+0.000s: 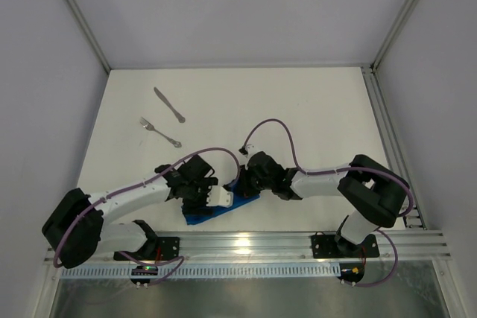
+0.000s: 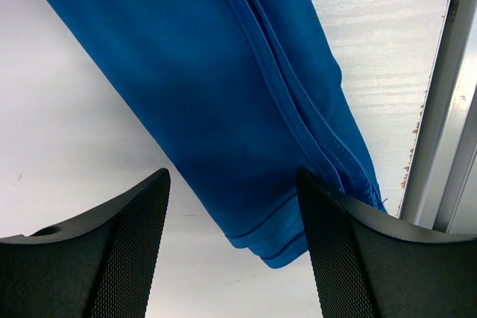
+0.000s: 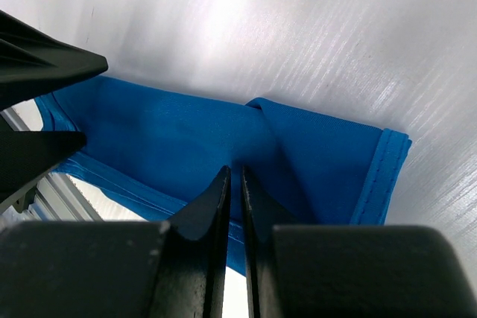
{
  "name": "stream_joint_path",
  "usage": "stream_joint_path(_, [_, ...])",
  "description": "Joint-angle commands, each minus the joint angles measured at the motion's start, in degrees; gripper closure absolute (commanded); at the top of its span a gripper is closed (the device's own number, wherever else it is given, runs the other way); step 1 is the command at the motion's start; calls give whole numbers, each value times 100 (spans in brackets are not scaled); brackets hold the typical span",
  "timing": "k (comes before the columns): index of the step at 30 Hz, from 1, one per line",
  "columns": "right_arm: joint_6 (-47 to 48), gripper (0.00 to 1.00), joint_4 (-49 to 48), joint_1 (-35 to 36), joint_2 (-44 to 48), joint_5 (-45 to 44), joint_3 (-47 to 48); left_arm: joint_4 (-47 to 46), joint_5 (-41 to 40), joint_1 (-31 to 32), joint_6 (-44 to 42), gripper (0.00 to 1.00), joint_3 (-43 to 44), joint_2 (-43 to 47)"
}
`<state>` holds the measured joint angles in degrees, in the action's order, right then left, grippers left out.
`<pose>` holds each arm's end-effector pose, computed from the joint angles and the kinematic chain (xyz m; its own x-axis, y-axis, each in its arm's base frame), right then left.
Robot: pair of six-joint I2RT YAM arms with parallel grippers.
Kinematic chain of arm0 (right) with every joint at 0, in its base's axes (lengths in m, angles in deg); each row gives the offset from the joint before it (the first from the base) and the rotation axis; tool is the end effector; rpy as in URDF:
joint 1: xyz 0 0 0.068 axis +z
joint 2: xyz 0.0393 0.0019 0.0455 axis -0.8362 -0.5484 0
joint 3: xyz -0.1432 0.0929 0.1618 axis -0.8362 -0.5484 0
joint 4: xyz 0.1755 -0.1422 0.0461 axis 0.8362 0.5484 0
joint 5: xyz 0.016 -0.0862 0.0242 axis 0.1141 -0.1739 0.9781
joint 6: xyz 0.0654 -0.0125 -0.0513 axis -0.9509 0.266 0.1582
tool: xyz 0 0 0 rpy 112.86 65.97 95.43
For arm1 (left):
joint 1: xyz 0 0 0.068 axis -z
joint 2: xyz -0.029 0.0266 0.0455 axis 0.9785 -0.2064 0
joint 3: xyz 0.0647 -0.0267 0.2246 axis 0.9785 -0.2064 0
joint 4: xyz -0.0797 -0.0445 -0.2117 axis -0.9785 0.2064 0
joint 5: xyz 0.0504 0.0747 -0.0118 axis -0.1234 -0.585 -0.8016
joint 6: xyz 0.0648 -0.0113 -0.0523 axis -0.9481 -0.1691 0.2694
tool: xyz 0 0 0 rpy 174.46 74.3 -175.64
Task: Fold the napkin into a case and place the utensils inside
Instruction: Smooth out the smaller rectangle-folded napkin at the center of the board.
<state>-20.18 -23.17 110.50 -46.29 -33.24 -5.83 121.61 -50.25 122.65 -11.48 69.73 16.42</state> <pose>0.1749 0.2543 0.1003 -0.8057 -0.1451 -0.5743 -0.4841 0.7198 0.4974 0.1280 -0.1494 0.1125 0.0679 0.9283 -0.3655 0.9962 -0.0429 0.0761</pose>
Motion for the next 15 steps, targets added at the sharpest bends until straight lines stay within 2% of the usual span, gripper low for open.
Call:
stream_joint_path(1, [90,87,206,-49,-158,-101,38,-381,-58,123,-68,29,-64,-86])
stream_joint_path(8, [134,87,242,-164,-79,-39,47,-478,-49,431,-120,30,-345,-166])
stream_joint_path(11, [187,87,268,-225,-43,-13,64,-522,-119,475,-24,40,-354,-210])
stream_joint_path(12, [196,87,259,-243,-35,-4,73,-522,-128,475,2,51,-363,-210])
stream_joint_path(15, [240,87,268,-304,-8,40,99,-645,-119,475,160,72,-371,-201])
